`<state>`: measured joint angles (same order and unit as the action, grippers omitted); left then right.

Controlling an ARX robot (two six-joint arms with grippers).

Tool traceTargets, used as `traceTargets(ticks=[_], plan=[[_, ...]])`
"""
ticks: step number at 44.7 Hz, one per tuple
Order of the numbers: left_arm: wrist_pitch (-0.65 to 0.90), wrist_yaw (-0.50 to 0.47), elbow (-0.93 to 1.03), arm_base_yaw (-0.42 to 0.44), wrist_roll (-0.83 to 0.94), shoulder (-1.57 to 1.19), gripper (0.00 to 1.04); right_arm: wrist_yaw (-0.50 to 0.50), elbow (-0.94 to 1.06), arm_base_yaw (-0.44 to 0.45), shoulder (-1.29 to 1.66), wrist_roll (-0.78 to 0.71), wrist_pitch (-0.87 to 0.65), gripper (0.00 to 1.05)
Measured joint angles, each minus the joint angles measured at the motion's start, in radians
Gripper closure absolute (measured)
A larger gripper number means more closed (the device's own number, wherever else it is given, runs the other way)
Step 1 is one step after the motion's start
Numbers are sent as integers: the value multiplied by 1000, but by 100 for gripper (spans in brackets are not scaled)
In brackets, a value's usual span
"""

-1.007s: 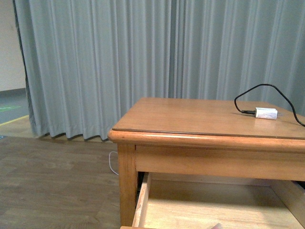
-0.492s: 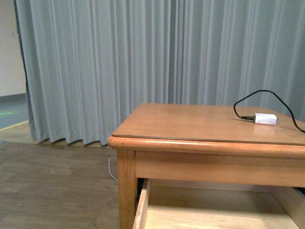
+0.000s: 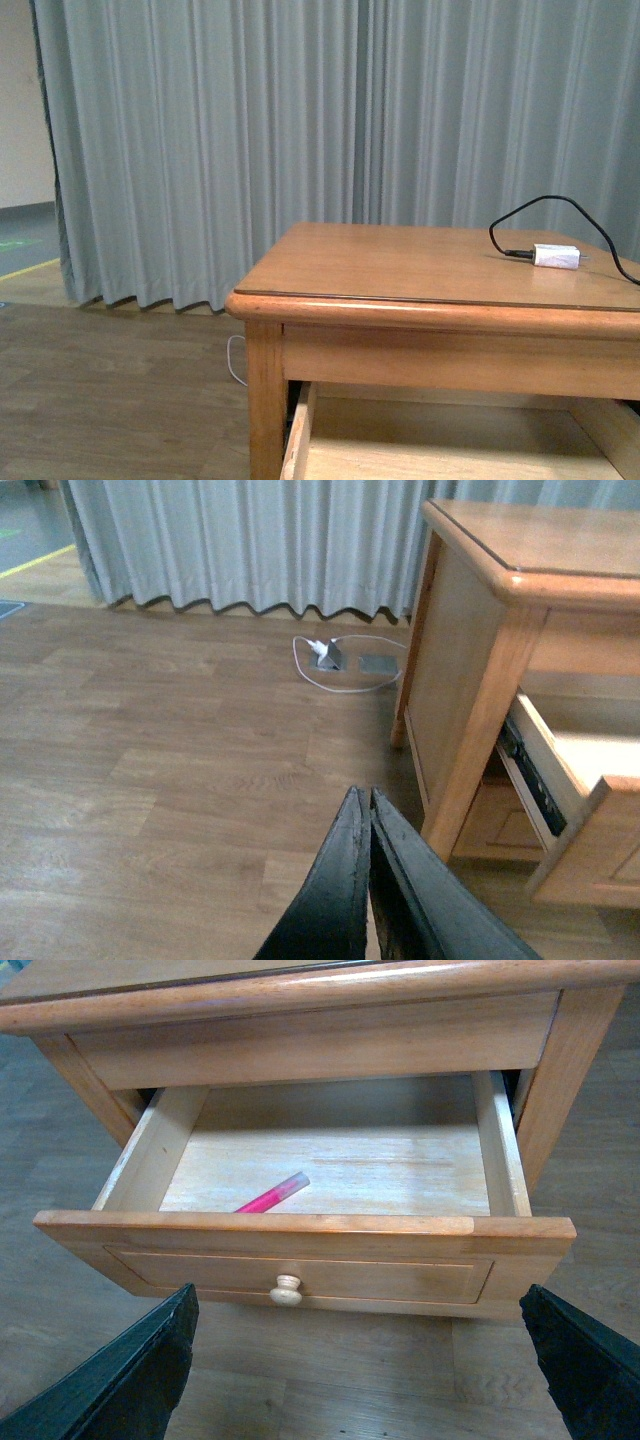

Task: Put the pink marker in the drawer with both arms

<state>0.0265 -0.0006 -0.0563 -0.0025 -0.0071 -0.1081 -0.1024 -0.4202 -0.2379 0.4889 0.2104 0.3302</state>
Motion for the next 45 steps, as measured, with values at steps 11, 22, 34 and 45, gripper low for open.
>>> traceTargets(ticks=[11,22,34,45], plan=[[-29,0,32,0,2,100,101,-1,0,0,0,0,0,8],[-29,1,32,0,3,104,101,-1,1,0,0,0,0,8],[-29,0,32,0,3,104,72,0,1,0,0,0,0,8],[-29,1,32,0,2,105,29,-48,70,13,-4,-48,-153,8]])
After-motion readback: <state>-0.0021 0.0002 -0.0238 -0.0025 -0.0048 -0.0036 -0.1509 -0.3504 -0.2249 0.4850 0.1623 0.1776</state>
